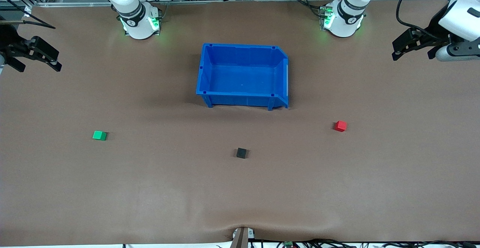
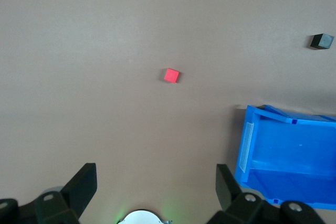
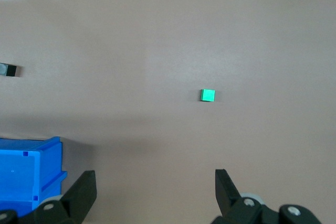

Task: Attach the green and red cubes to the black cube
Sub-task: 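Move the left gripper from rest toward the red cube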

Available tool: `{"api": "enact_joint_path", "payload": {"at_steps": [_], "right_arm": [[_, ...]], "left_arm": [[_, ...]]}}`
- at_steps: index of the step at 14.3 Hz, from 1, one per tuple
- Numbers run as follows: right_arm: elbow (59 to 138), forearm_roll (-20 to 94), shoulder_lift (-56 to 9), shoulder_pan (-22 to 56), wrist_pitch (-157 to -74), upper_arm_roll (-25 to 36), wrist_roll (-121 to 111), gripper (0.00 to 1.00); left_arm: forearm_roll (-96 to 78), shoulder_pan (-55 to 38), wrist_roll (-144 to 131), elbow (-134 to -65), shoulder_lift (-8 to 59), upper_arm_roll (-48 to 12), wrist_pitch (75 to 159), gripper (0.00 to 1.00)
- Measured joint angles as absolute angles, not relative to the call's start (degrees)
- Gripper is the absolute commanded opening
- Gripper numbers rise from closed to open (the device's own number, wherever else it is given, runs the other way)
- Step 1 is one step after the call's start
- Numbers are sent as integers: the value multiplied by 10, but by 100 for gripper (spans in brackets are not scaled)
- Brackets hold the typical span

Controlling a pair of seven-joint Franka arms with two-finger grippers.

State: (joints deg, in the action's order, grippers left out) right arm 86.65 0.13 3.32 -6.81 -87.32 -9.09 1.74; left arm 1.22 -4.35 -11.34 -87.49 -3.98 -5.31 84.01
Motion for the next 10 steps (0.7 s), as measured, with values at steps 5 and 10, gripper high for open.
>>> {"api": "enact_joint_path", "payload": {"at_steps": [5, 10], "right_arm": [[867, 1, 33, -69, -873, -91, 17, 100], [867, 1, 33, -69, -873, -91, 17, 100]], "left_arm": [[12, -43, -113, -875, -37, -51, 838, 100], [12, -43, -113, -875, -18, -51, 838, 100]]}}
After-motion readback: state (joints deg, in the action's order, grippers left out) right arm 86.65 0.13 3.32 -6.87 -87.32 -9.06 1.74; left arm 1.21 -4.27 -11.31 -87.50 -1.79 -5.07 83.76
